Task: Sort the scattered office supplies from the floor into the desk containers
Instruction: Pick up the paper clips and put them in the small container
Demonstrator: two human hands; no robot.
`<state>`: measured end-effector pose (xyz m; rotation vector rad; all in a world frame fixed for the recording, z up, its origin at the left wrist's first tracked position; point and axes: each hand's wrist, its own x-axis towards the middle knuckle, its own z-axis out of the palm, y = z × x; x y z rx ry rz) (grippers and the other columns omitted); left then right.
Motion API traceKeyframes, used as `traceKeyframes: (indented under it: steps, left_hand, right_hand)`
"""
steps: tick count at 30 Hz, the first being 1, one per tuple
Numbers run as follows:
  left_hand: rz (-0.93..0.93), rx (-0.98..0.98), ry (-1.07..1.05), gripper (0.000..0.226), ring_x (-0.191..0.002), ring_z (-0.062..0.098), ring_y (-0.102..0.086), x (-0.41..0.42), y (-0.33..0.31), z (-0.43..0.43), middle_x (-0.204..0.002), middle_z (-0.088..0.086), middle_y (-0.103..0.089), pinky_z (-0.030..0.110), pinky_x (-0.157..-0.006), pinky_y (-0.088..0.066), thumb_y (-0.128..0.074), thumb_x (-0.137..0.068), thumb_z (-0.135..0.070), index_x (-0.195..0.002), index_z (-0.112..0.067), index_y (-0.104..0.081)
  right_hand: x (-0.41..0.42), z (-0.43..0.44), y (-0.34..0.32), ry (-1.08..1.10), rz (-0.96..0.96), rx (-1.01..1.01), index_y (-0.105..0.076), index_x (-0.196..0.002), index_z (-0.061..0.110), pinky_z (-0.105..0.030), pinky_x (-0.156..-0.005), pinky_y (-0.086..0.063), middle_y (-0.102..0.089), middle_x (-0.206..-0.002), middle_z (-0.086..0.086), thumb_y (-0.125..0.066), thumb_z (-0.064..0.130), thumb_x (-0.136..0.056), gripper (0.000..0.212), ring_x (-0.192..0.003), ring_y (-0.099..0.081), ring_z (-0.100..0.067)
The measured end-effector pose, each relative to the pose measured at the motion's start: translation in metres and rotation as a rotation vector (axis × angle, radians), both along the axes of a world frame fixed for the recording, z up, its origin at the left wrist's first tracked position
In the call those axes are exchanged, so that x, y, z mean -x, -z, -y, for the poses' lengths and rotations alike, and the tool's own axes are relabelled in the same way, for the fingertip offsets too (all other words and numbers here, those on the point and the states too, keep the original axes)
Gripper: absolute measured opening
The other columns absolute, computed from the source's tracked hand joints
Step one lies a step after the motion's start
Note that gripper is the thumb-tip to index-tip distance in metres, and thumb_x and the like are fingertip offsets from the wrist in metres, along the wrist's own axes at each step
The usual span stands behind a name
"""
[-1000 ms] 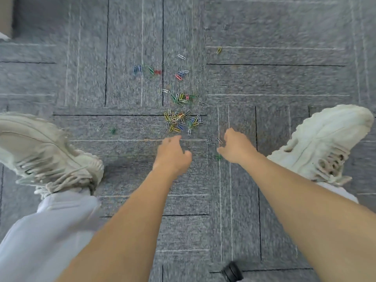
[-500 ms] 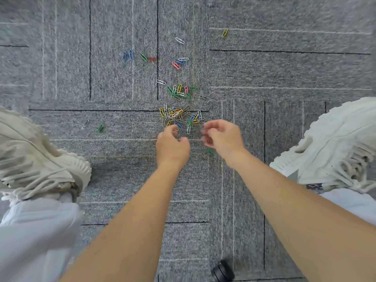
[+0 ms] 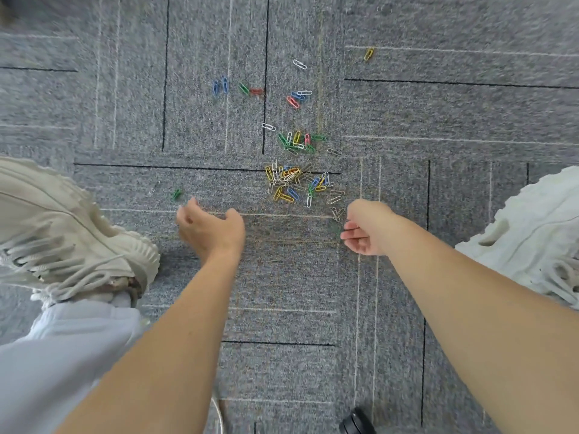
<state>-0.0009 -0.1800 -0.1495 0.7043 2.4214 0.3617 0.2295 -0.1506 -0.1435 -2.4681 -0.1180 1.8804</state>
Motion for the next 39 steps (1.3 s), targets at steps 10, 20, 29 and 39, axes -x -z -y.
traceKeyframes:
  steps: [10,20,29,39]
  left_hand:
    - [0.061,0.094,0.11,0.074,-0.153,0.021,-0.004,0.041,0.011,-0.033,-0.167,0.003,0.001,0.049,-0.118,-0.028,-0.047,-0.093,-0.028,-0.157,-0.007,-0.015]
    - [-0.068,-0.121,0.199,0.072,-0.15,0.024,-0.016,0.033,0.013,-0.031,-0.163,0.009,-0.016,0.044,-0.117,-0.032,-0.058,-0.089,-0.018,-0.154,-0.011,-0.028]
    - [-0.058,0.022,0.405,0.08,-0.152,0.02,0.004,0.002,0.019,-0.028,-0.165,0.003,0.009,0.029,-0.108,-0.032,-0.048,-0.091,-0.021,-0.158,-0.01,-0.005]
    - [-0.111,-0.122,0.5,0.104,-0.152,0.024,0.008,-0.051,0.046,-0.024,-0.166,0.012,0.004,0.048,-0.123,0.003,-0.025,-0.083,-0.08,-0.158,-0.01,-0.004]
  right_hand:
    - [0.0,-0.02,-0.001,-0.024,0.027,-0.126,-0.051,-0.114,0.0,-0.032,-0.057,-0.056,-0.062,-0.088,-0.015,-0.047,0.003,-0.094,0.02,-0.074,-0.062,-0.025]
    - [0.039,-0.038,-0.009,0.147,-0.109,-0.388,-0.063,-0.104,0.009,-0.036,-0.076,-0.061,-0.065,-0.091,-0.007,-0.042,-0.006,-0.089,0.029,-0.081,-0.065,-0.021]
    - [0.04,-0.027,0.011,-0.006,0.022,-0.503,-0.062,-0.107,0.014,-0.035,-0.078,-0.061,-0.065,-0.099,-0.005,-0.048,-0.006,-0.093,0.027,-0.081,-0.066,-0.02]
    - [-0.016,-0.095,-0.002,-0.962,0.316,-0.705,-0.062,-0.12,0.016,-0.024,-0.056,-0.045,-0.063,-0.111,-0.003,-0.041,0.01,-0.097,0.031,-0.068,-0.061,-0.011]
